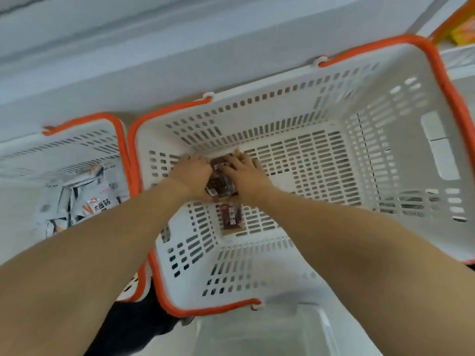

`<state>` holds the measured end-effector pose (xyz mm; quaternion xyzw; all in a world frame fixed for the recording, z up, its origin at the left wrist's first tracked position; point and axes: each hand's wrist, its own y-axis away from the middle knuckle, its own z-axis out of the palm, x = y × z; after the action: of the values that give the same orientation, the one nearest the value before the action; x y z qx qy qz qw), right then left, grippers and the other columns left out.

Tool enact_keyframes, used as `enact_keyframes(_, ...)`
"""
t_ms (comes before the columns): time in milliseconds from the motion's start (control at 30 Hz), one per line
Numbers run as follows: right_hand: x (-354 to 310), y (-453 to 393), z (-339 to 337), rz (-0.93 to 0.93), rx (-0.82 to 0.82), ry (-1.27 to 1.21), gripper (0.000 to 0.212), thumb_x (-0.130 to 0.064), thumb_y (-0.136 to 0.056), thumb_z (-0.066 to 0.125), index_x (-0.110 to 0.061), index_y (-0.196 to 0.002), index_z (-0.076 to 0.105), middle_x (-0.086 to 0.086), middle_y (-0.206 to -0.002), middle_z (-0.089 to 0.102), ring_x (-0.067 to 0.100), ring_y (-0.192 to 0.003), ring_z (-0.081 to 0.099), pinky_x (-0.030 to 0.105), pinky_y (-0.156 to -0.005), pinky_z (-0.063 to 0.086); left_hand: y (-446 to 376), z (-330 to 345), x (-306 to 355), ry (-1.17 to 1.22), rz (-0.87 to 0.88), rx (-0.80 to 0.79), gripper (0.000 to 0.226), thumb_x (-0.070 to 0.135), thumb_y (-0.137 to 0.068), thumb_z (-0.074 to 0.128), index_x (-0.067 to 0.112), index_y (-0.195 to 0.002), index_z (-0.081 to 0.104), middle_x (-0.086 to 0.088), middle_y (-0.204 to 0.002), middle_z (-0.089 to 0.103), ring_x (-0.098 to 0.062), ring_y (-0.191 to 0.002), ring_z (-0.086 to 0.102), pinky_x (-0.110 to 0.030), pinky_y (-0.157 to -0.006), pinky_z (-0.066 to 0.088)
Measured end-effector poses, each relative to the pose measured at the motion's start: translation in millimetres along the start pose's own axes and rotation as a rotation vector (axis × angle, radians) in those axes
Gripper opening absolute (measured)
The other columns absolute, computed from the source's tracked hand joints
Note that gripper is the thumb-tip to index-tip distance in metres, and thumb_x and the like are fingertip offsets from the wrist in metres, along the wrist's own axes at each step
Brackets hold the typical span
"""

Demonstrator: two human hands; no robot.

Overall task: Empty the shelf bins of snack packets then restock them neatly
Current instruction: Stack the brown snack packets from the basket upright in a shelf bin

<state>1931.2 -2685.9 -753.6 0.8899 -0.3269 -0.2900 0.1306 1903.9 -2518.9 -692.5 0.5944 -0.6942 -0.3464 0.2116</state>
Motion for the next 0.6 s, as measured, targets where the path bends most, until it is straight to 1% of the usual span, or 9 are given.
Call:
enact_keyframes(100, 8.6, 17.2, 6.5, 0.002, 0.064, 0.009, 0.079, -0.052, -0.078, 0.078, -0.023, -0.144, 0.045, 0.006, -0.151, 0.036, 0.034, -0.14, 0.027, 0.049, -0.115, 0.025, 5.7, 2.5, 1.3, 0.035, 0.034, 0.026, 0.058, 0.065, -0.081, 0.066, 0.021, -0.12, 0.065, -0.005, -0.122, 0.055, -0.026, -0.121, 0.043, -0.042, -0.104, 0.036)
enact_keyframes(233, 27.7, 40.6, -7.7, 0.027, 0.033, -0.069, 0.057, -0.033, -0.089, 0.072, -0.023, -0.141, 0.051, 0.007, -0.132, 0.048, 0.03, -0.126, 0.041, 0.044, -0.105, 0.038, 10.5, 0.2, 7.2, 0.271, 0.036, 0.015, 0.061, 0.066, -0.088, 0.058, 0.031, -0.137, 0.058, -0.003, -0.105, 0.059, -0.025, -0.109, 0.054, -0.04, -0.095, 0.044)
enact_keyframes(300, 37.8, 50.9, -14.4, 0.091, 0.015, -0.088, 0.05, -0.035, -0.091, 0.069, -0.023, -0.138, 0.054, 0.008, -0.129, 0.051, 0.031, -0.121, 0.046, 0.044, -0.1, 0.043, 13.6, 5.6, 16.2, 0.439, 0.003, 0.016, 0.055, 0.06, -0.097, 0.05, 0.035, -0.146, 0.049, -0.005, -0.112, 0.068, -0.023, -0.098, 0.061, -0.039, -0.086, 0.051)
enact_keyframes(333, 42.6, 54.7, -16.7, 0.158, 0.006, -0.124, 0.052, -0.037, -0.09, 0.071, -0.022, -0.137, 0.054, 0.009, -0.13, 0.051, 0.032, -0.12, 0.048, 0.043, -0.099, 0.045, 15.1, 10.2, 21.8, 0.519, -0.024, 0.034, 0.047, 0.054, -0.101, 0.047, 0.036, -0.144, 0.05, -0.005, -0.12, 0.068, -0.022, -0.092, 0.063, -0.038, -0.082, 0.053)
enact_keyframes(400, 50.2, 60.8, -23.9, 0.361, -0.008, -0.288, 0.073, -0.039, -0.08, 0.08, -0.021, -0.142, 0.047, 0.01, -0.136, 0.047, 0.033, -0.12, 0.053, 0.041, -0.097, 0.049, 17.3, 18.0, 34.6, 0.705, -0.108, 0.096, 0.04, 0.051, -0.103, 0.043, 0.033, -0.136, 0.058, -0.007, -0.126, 0.068, -0.019, -0.085, 0.063, -0.035, -0.076, 0.054)
enact_keyframes(467, 57.0, 64.9, -30.9, 0.568, -0.096, -0.481, 0.101, -0.036, -0.068, 0.091, -0.017, -0.151, 0.037, 0.011, -0.141, 0.05, 0.033, -0.122, 0.057, 0.04, -0.099, 0.051, 19.2, 26.6, 46.9, 0.907, -0.192, 0.089, 0.041, 0.045, -0.104, 0.046, 0.019, -0.132, 0.062, -0.012, -0.118, 0.07, -0.022, -0.091, 0.065, -0.034, -0.077, 0.051)
enact_keyframes(500, 60.2, 66.3, -33.5, 0.632, -0.15, -0.566, 0.107, -0.033, -0.063, 0.095, -0.012, -0.151, 0.037, 0.011, -0.138, 0.054, 0.032, -0.12, 0.06, 0.041, -0.099, 0.052, 19.1, 32.7, 52.5, 1.0, -0.212, 0.048, 0.038, 0.039, -0.102, 0.053, 0.014, -0.129, 0.063, -0.013, -0.116, 0.071, -0.025, -0.098, 0.066, -0.036, -0.082, 0.053)
enact_keyframes(533, 61.9, 68.5, -36.0, 0.662, -0.202, -0.628, 0.104, -0.031, -0.06, 0.097, -0.008, -0.146, 0.042, 0.011, -0.131, 0.06, 0.031, -0.112, 0.065, 0.042, -0.096, 0.055, 19.2, 36.6, 58.2, 1.077, -0.223, -0.011, 0.035, 0.034, -0.098, 0.062, 0.013, -0.125, 0.064, -0.011, -0.116, 0.071, -0.027, -0.103, 0.066, -0.037, -0.087, 0.053)
enact_keyframes(600, 61.8, 74.1, -38.6, 0.659, -0.248, -0.65, 0.085, -0.031, -0.059, 0.098, -0.005, -0.127, 0.056, 0.006, -0.112, 0.066, 0.024, -0.094, 0.071, 0.038, -0.086, 0.06, 20.4, 43.6, 70.0, 1.168, -0.224, -0.092, 0.04, 0.033, -0.084, 0.08, 0.017, -0.118, 0.066, -0.004, -0.11, 0.072, -0.025, -0.106, 0.065, -0.033, -0.088, 0.052)
